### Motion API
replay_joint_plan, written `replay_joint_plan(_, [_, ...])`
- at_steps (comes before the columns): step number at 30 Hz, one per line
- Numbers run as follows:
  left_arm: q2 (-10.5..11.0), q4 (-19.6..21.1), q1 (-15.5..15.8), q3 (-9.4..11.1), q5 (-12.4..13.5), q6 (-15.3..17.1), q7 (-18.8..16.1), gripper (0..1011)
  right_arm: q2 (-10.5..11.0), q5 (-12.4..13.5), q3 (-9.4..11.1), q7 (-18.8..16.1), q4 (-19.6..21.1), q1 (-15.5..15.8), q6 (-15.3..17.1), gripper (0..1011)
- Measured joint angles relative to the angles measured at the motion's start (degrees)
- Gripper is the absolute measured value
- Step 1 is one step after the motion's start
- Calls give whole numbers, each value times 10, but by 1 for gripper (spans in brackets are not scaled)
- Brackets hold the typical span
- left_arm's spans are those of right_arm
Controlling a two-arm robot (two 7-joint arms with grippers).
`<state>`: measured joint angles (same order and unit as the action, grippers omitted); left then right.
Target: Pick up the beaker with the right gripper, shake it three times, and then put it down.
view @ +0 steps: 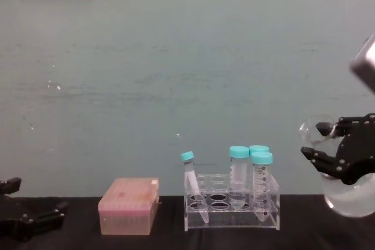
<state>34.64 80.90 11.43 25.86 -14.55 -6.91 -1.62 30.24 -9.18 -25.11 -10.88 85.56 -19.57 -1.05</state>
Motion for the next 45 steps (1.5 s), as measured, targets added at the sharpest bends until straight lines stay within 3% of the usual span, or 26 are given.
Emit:
replay_joint_plan(4, [0,0,0,0,0,0,0,1000,15,-68,-19,18,0,-8,-10,457])
replay_joint_plan(8, [0,0,0,0,0,0,0,1000,20,-105,-26,23,-4,-12,-13,457])
replay_joint_plan(14, [0,0,0,0,0,0,0,1000,21,-133,-30,25,-7,-13,-14,456])
replay_joint_plan(18, [0,0,0,0,0,0,0,1000,16,-128,-22,20,-7,-11,-14,457])
replay_joint_plan(22, [0,0,0,0,0,0,0,1000,-6,-56,10,-10,-4,1,-11,457])
replay_joint_plan(23, [0,0,0,0,0,0,0,1000,-20,-11,30,-28,-2,8,-6,457])
replay_joint_plan(25, [0,0,0,0,0,0,0,1000,-36,38,50,-48,-1,14,3,457])
replay_joint_plan(26, [0,0,0,0,0,0,0,1000,-54,86,72,-66,0,21,15,457])
replay_joint_plan(29, [0,0,0,0,0,0,0,1000,-77,145,98,-84,2,28,37,457])
replay_joint_plan(30, [0,0,0,0,0,0,0,1000,-91,180,114,-91,3,32,56,456])
replay_joint_plan(32, [0,0,0,0,0,0,0,1000,-105,216,128,-95,4,36,79,457])
replay_joint_plan(36, [0,0,0,0,0,0,0,1000,-113,245,135,-95,5,38,102,457])
replay_joint_plan(45, [0,0,0,0,0,0,0,1000,-109,266,128,-89,6,39,120,457])
